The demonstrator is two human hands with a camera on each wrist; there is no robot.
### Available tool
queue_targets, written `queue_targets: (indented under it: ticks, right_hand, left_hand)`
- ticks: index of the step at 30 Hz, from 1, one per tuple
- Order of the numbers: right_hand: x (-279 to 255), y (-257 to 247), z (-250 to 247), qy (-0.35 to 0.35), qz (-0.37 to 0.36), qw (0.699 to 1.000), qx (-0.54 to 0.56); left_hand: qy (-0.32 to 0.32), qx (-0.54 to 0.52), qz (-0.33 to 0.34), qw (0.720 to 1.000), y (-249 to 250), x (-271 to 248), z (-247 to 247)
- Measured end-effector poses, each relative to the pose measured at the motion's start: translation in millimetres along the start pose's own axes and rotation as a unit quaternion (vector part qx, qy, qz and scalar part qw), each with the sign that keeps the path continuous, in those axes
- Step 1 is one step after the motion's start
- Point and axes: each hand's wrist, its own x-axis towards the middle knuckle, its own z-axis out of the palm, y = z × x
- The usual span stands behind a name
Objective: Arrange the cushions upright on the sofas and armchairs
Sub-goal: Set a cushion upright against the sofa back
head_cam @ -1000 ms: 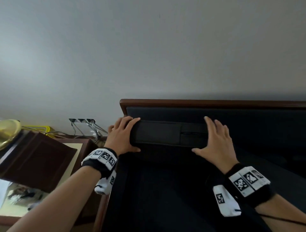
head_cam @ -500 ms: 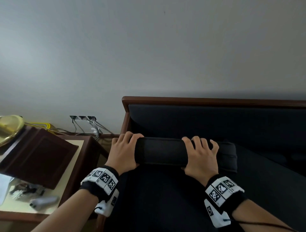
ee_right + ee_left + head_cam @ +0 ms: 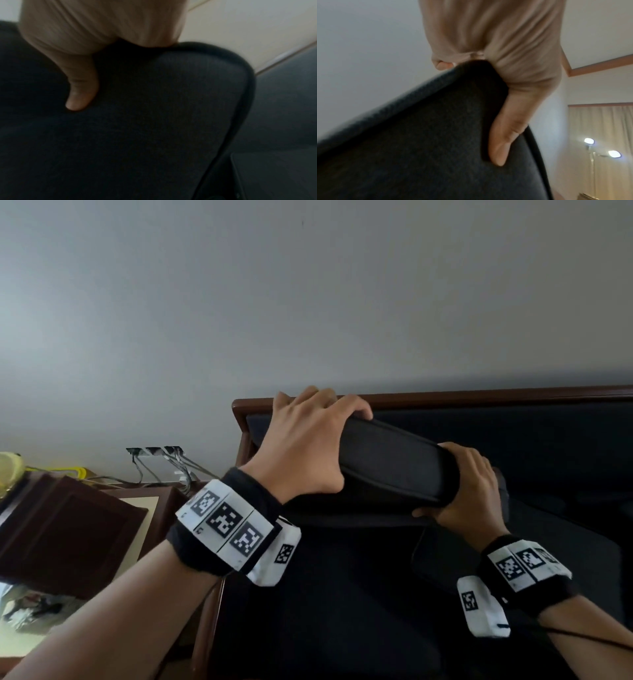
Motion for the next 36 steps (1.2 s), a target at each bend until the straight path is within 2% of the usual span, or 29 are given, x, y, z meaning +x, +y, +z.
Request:
queue_targets:
  ticks: [2,5,7,11,15,18,20,22,24,27,29,32,33,34,36]
  right_hand:
    - [-0.5,11.3,12.6,-0.044,0.065,0.997,0.009]
    - [-5.3,17.8,43.3,-0.141,0.181,0.973,0.032]
    - [-11.5,20.5,57.9,-0.182,0.217,0.957,0.059]
    - [-25.4,28.7,45.9,-0.137,0.199,0.964,0.113]
    - [-27.9,21.4,15.4,-0.109,0.183,0.971,0.104]
    - [-28.6,22.8,-2.3,-0.07,0.19,0.976,0.077]
    - [-27.0,26.4,-4.4,-0.092,0.215,0.971,0.04]
    - [-27.6,26.0,6.0,-0.121,0.256,0.959,0.018]
    - [-32.2,24.0,18.5,-0.093,0.305,0.948,-0.006]
    - [-42.7,20.7,28.8,-0.015,0.33,0.942,-0.048]
    - [-49.0,19.4,31.0,0.004,0.357,0.933,-0.046]
    - [-54.0,18.4,33.3,0.029,0.433,0.901,-0.027]
    - [-53.4,17.2,33.6,0.036,0.451,0.891,-0.025]
    - [-51.9,15.6,33.4,0.04,0.468,0.883,-0.022]
    - [-50.1,14.9,32.0,0.039,0.501,0.864,-0.013]
  left_hand:
    - [-0.026,-0.014,0.004,1.0,15.3,7.2,13.1]
    - [-0.083,-0.023,-0.012,0.996,29.8,14.5,50.0]
    - [-0.103,-0.033,-0.012,0.994,38.0,15.5,79.3]
    - [-0.121,-0.059,0.031,0.99,60.0,23.8,122.4]
    - [-0.17,-0.115,0.004,0.979,41.5,17.9,145.7]
    - [-0.226,-0.061,-0.086,0.968,-13.9,-7.7,164.3]
    - [-0.263,-0.046,-0.173,0.948,-58.0,-32.3,174.1]
    - [-0.273,-0.063,-0.239,0.93,-97.8,-56.7,184.0]
    - [-0.255,-0.092,-0.303,0.914,-122.9,-72.4,190.8]
    - [-0.211,-0.143,-0.406,0.877,-143.5,-85.7,202.3]
    - [-0.195,-0.171,-0.439,0.86,-150.0,-94.4,210.8]
    - [-0.149,-0.203,-0.462,0.851,-148.1,-107.5,223.4]
    - [-0.131,-0.222,-0.479,0.839,-146.9,-112.0,227.3]
    - [-0.112,-0.245,-0.5,0.823,-145.2,-115.5,229.4]
    - [-0.077,-0.302,-0.56,0.768,-144.5,-120.7,234.7]
